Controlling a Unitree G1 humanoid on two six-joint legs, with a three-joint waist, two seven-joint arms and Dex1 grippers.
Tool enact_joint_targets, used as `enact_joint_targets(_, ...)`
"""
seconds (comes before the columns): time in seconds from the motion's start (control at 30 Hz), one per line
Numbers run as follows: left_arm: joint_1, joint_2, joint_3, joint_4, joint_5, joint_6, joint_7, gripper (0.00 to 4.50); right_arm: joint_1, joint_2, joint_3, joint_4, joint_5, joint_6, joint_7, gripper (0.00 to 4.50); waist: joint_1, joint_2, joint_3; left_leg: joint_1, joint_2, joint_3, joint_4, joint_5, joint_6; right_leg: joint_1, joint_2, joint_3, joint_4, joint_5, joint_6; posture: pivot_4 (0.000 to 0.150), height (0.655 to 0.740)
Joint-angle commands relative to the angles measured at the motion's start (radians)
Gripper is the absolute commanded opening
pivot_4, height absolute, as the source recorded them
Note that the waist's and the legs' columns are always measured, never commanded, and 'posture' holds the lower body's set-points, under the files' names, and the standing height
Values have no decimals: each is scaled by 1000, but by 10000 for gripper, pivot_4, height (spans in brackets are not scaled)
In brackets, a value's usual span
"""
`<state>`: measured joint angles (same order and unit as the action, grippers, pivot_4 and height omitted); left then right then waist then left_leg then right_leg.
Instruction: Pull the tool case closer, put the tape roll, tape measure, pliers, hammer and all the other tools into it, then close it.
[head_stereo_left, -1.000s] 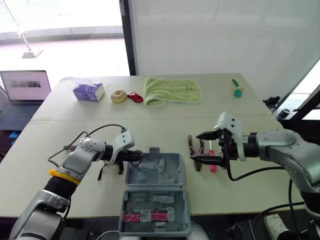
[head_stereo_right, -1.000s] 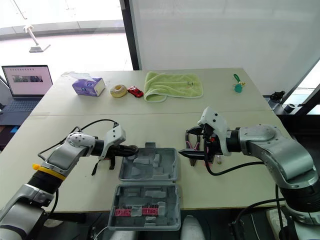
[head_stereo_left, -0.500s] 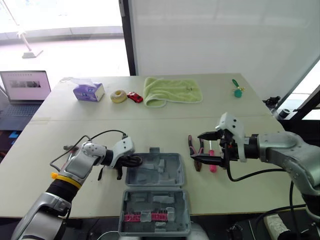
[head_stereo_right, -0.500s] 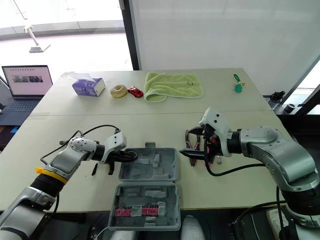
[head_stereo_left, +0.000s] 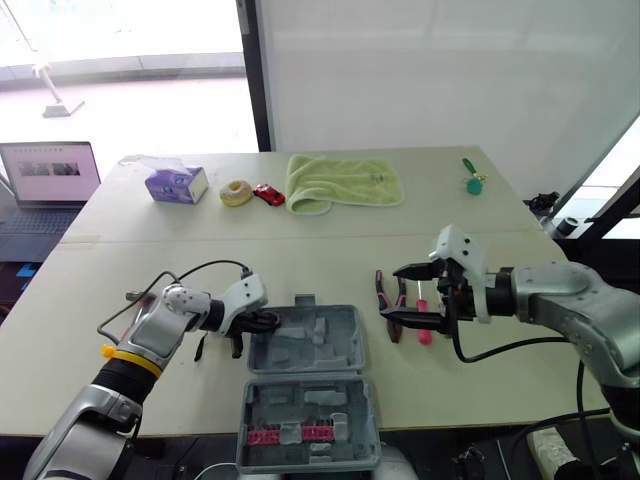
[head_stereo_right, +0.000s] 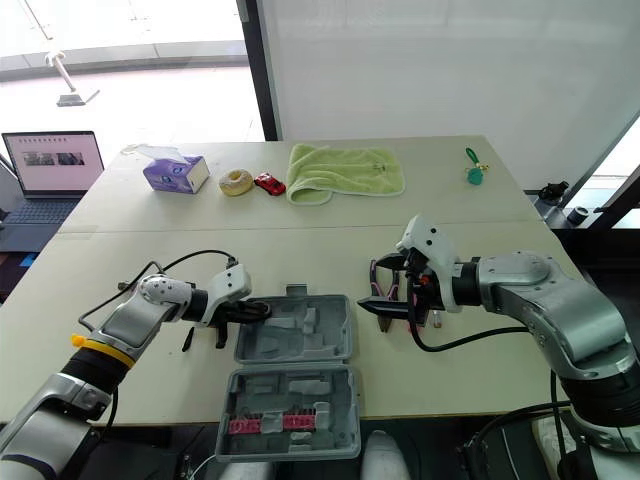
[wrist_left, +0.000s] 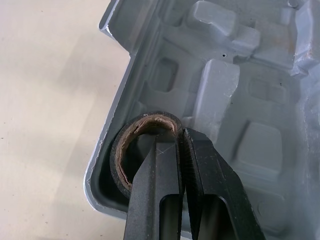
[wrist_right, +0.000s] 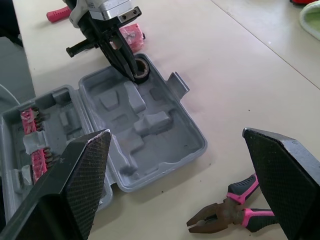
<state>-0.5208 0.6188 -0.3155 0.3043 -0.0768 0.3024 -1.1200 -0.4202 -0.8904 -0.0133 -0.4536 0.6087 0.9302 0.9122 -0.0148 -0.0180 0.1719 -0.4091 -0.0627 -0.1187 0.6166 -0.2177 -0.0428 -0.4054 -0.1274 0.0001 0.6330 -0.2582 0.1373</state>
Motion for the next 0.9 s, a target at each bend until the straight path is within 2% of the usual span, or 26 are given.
enact_joint_targets(0.03,-13,9,49,-34,-20,37,1,9708,-22,-10,-7,-5,-5,-24,6,45000,0,0,0,0,0,0,0,0,0,0,0,0,0,0,0,1500,7400)
enact_joint_targets(0.07,-14,14,49,-43,-17,36,-4,14986,-23,-10,-5,-2,-6,-26,6,45000,0,0,0,0,0,0,0,0,0,0,0,0,0,0,0,1500,7400)
enact_joint_targets(0.1,-15,20,48,-53,-13,35,-11,18341,-25,-9,-4,0,-7,-28,7,45000,1,0,0,0,0,0,0,0,0,0,0,0,0,0,0,1500,7400)
enact_joint_targets(0.13,-13,30,52,-70,-15,45,-20,24851,-25,-9,-3,1,-7,-29,7,45000,1,0,0,0,0,0,0,0,0,0,0,0,0,0,0,1500,7400)
enact_joint_targets(0.17,-11,46,60,-93,-25,57,-37,28808,-26,-9,0,4,-8,-31,8,45000,1,0,0,0,0,0,0,0,0,0,0,0,0,0,0,1500,7400)
enact_joint_targets(0.33,8,97,146,-216,-118,128,-77,28808,-20,-10,3,6,-6,-34,12,45000,0,0,0,0,0,0,0,0,0,0,0,0,0,0,0,1500,7400)
enact_joint_targets(0.5,53,78,247,-262,-213,172,-43,28808,-16,1,12,6,-2,-31,6,45000,0,0,0,0,1,0,0,0,0,0,0,0,0,0,0,1500,7400)
enact_joint_targets(0.57,90,64,254,-260,-220,163,-25,23665,-20,5,18,4,0,-27,5,45000,0,0,0,0,1,0,0,0,0,0,1,0,0,0,0,1500,7400)
enact_joint_targets(0.63,123,57,236,-259,-197,125,-12,15952,-24,5,21,3,3,-25,6,45000,-1,0,0,0,1,0,0,0,0,0,1,0,0,0,0,1500,7400)
enact_joint_targets(0.9,121,-31,213,-116,-152,2,50,15952,-32,-2,22,9,1,-25,8,45000,4,0,0,0,0,-1,1,0,0,1,0,0,0,0,0,1500,7400)
